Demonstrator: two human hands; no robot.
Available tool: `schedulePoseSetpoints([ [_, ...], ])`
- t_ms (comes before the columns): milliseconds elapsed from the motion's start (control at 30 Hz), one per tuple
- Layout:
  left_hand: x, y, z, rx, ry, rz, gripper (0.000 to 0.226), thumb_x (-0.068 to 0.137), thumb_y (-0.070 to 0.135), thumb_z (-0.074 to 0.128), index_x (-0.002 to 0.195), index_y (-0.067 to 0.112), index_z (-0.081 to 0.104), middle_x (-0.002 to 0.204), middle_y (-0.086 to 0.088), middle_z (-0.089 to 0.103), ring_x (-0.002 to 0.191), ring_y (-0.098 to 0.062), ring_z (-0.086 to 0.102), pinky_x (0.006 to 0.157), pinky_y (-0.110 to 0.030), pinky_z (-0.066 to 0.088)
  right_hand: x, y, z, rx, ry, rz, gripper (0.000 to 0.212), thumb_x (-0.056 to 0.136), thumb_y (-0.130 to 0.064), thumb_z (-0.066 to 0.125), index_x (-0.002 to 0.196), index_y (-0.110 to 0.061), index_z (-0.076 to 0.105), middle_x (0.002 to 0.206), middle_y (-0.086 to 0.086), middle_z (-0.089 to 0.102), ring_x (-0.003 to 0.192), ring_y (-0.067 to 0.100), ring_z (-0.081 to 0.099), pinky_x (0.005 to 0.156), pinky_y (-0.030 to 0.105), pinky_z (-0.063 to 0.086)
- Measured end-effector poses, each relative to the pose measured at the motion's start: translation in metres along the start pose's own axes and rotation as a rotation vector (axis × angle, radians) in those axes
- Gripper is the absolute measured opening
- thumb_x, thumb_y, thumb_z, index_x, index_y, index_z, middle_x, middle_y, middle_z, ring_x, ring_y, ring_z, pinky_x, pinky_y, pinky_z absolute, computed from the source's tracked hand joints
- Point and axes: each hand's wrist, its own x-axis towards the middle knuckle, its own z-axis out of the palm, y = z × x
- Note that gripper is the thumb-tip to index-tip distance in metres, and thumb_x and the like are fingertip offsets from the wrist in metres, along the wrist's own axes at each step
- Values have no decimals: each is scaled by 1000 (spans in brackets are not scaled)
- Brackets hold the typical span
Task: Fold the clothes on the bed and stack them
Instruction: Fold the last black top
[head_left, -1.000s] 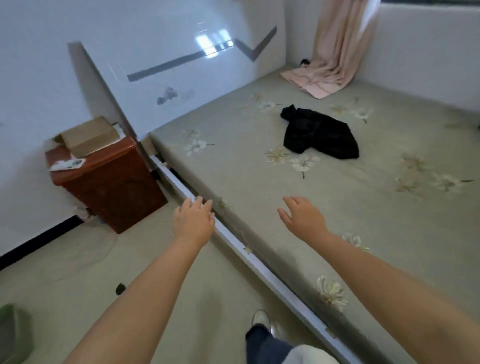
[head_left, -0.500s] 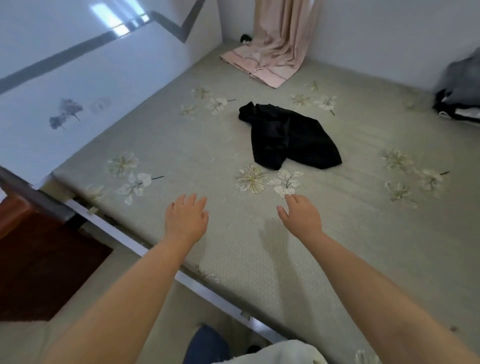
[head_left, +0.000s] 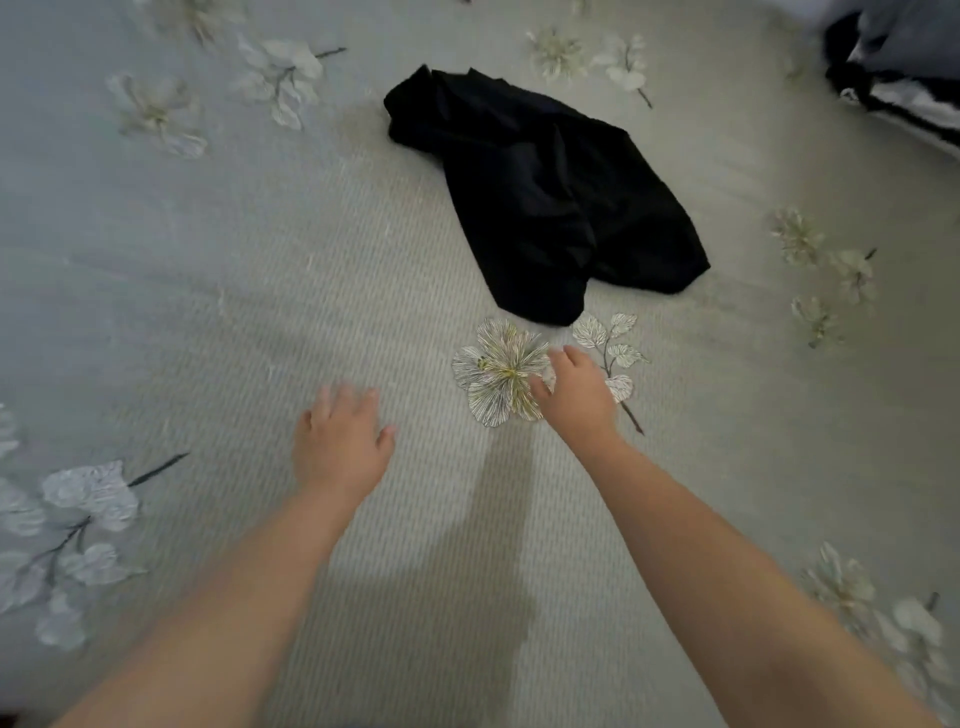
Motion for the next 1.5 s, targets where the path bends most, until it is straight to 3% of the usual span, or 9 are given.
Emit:
schedulePoseSetpoints([
  [233,40,-33,80,83,21,27,63,92,56,14,146,26,0,147,-5,-22,141,-29,-10,103,-47,-17,110,-9,38,130,46,443,55,88,-34,56,138,-27,37,146,6,25,128,28,37,104,42,30],
  [433,39,-33,79,-91,126,117,79,92,53,0,127,5,52,134,-28,44,124,-47,39,105,-58,16,134,-15,41,0,136,479,30,89,-11,48,110,-23,65,115,3,63,108,24,53,98,36,28],
  [600,37,-27,69,-33,-75,30,63,92,54,15,147,23,5,154,-12,-5,140,-32,-9,106,-51,-13,54,-22,33,290,-101,182,18,87,-6,58,99,-8,71,88,2,69,75,8,62,80,19,49],
  [800,5,35,45,-125,86,430,60,75,18,71,131,18,49,144,-17,35,135,-41,26,105,-58,20,-80,49,5,698,-736,230,20,81,6,61,76,-11,69,67,-10,65,63,-8,60,61,2,45],
  [967,-43,86,54,-191,-289,419,26,90,8,47,111,16,59,113,-6,62,112,-24,50,96,-33,34,-131,129,-10,961,-656,384,32,82,14,53,68,-12,67,64,-8,68,67,3,64,70,14,49],
  [1133,-70,99,-4,-347,-1015,304,17,90,28,55,76,24,63,77,7,62,74,-10,57,65,-18,42,-122,152,-44,705,-1158,223,43,83,13,50,58,-16,70,61,1,62,61,10,58,64,20,47],
  [1233,-66,107,-41,-394,-573,271,13,87,19,59,82,10,66,80,-1,61,81,-18,57,62,-21,33,-100,140,-71,653,-1001,161,38,83,10,51,61,-15,70,67,5,56,67,14,52,63,20,45],
  [1367,-50,116,-86,-458,263,18,18,89,11,52,103,2,61,96,-17,63,92,-32,57,69,-29,34,-51,121,-108,986,-39,274,18,83,3,57,98,3,66,71,1,58,67,8,53,61,9,46],
  [1500,-43,105,-80,-493,350,-301,41,92,7,45,132,1,38,126,-22,49,116,-37,46,94,-43,37,-28,111,-107,963,67,106,28,90,-11,54,117,-6,59,108,9,62,98,13,53,86,19,39],
])
